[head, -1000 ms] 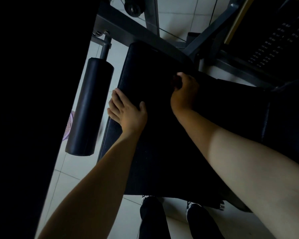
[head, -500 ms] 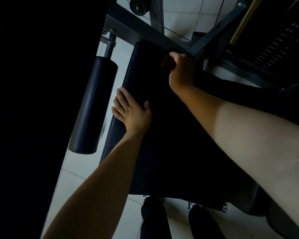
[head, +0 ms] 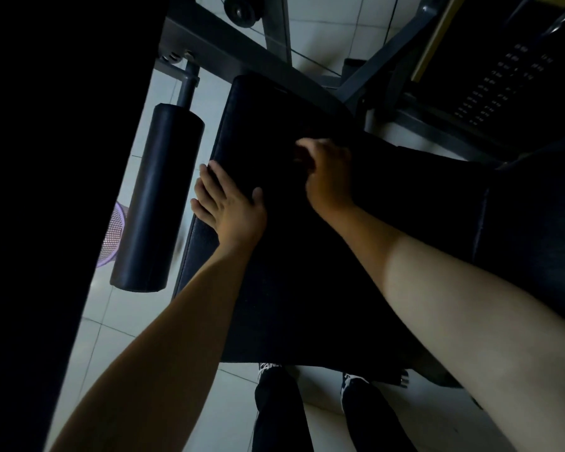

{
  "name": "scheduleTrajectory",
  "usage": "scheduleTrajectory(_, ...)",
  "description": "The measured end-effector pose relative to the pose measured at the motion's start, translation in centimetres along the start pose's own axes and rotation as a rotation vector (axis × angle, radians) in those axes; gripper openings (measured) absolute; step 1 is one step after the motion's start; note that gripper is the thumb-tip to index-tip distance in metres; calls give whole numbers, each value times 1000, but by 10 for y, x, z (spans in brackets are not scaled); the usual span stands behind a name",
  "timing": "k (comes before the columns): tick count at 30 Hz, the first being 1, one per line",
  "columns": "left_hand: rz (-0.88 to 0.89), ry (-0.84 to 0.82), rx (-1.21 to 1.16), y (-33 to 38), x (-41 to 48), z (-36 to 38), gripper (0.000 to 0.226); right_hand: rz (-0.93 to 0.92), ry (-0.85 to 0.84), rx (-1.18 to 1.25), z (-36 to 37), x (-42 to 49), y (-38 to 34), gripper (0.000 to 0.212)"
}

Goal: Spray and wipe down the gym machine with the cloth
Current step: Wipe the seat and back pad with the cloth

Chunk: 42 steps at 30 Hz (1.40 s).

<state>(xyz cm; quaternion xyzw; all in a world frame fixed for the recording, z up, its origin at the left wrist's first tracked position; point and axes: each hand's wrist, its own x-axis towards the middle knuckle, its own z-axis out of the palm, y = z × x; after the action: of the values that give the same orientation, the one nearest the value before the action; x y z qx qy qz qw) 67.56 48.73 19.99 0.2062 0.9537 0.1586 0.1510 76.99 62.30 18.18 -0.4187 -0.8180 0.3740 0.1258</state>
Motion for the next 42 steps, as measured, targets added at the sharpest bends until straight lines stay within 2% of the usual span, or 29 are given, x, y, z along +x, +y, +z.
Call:
scheduleTrajectory(4,6,-11,-14,-1,1,-1,93,452,149,27,-17,-32,54,65)
scheduleTrajectory(6,1,-18,-14,-1,0,0,93,555,202,57,-17,-38,55,71)
scheduleTrajectory(8,2,-8,-13,-1,0,1,93,555,206,91,-9,-30,38,66)
scheduleTrajectory(10,3,6,-3,-1,1,2,93,442,208,176,10,-17,5,55)
scheduleTrajectory(12,3,0,7,-2,3,3,95,240,139,226,36,-2,-40,49)
scheduleTrajectory(15,-5,-40,87,-9,6,7,94,-58,-132,253,60,15,-108,48)
scheduleTrajectory(17,-36,-40,168,-11,5,5,91,-171,-224,179,69,23,-126,45)
scheduleTrajectory(21,25,-40,28,-4,2,2,98,-217,-92,82,58,11,-92,43)
scheduleTrajectory(25,25,4,5,-5,3,3,95,-20,109,-106,21,-22,-5,55)
scheduleTrajectory(28,37,13,10,-5,2,2,94,306,152,-105,-10,-48,56,47)
scheduleTrajectory(32,37,18,-3,-5,1,1,94,532,176,2,-15,-55,61,64)
scheduleTrajectory(34,37,18,-2,-4,0,1,93,627,175,136,-9,-43,40,62)
scheduleTrajectory(35,35,22,-1,-4,1,2,93,607,157,158,-3,-39,24,57)
scheduleTrajectory(37,33,21,-2,-5,2,3,93,414,90,188,12,-33,-8,50)
scheduleTrajectory(40,39,27,-9,-6,4,5,94,40,-110,203,31,-32,-55,63)
scheduleTrajectory(42,43,30,-14,-6,3,4,93,-40,-192,169,31,-25,-57,65)
